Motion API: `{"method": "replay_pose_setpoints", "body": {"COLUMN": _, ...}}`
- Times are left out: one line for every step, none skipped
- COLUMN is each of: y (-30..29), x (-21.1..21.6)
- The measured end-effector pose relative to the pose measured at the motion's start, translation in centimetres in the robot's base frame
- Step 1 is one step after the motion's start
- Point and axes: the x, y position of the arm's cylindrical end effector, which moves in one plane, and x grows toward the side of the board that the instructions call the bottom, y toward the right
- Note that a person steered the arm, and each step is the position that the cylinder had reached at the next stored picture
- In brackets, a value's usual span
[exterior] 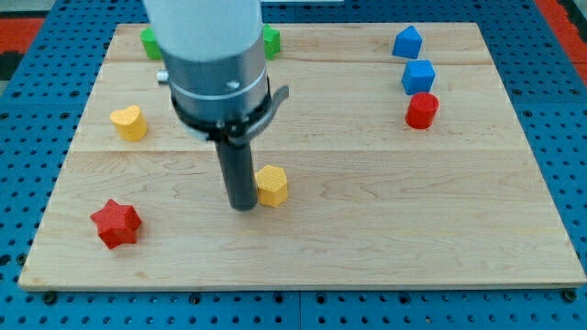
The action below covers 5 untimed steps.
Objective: Place the hexagon below the red circle
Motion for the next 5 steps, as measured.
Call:
{"method": "replay_pose_setpoints", "body": {"y": 3.2, "x": -0.2}}
{"method": "replay_pose_setpoints", "body": {"y": 9.0, "x": -1.4}}
{"method": "replay_pose_setpoints", "body": {"y": 12.9, "x": -3.1}}
{"method": "replay_pose_setpoints", "body": {"y": 8.1, "x": -3.0}}
{"method": "replay_pose_setpoints", "body": {"y": 8.4, "x": -4.9}}
